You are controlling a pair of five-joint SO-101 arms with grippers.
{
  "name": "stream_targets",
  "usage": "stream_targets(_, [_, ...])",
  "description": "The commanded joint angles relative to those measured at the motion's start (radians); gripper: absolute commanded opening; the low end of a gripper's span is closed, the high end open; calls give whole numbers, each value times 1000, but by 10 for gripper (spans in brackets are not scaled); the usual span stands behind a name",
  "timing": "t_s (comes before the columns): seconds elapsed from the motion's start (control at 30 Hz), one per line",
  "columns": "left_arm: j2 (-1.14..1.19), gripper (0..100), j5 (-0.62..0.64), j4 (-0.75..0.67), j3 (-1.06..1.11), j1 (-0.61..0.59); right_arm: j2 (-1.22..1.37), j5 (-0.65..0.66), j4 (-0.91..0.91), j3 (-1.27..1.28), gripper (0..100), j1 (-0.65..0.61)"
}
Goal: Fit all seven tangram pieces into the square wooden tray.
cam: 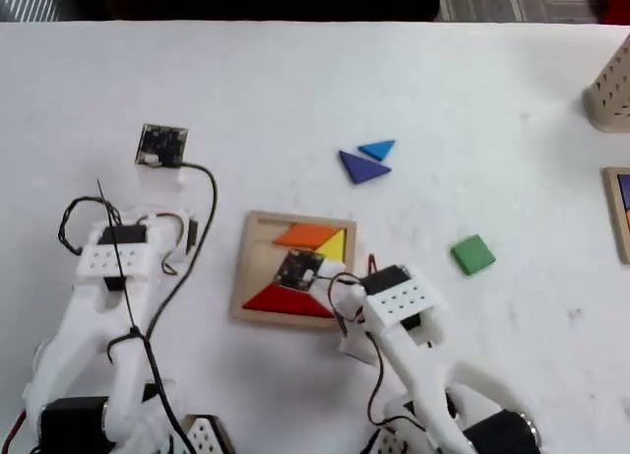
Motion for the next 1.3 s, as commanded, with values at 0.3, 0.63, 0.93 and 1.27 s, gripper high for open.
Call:
stream_targets(0.3, [-7,105,-8,-8,-40,5,114,2,-10,-107,94,4])
stream_targets(0.63, [-7,105,-8,-8,-38,5,114,-52,-7,-109,19,5])
stream_targets(0.93, [-7,105,-8,-11,-38,5,-113,-54,209,-218,19,13])
stream_targets(1.27, [-7,105,-8,-12,-40,-12,-136,-114,136,-362,18,-96])
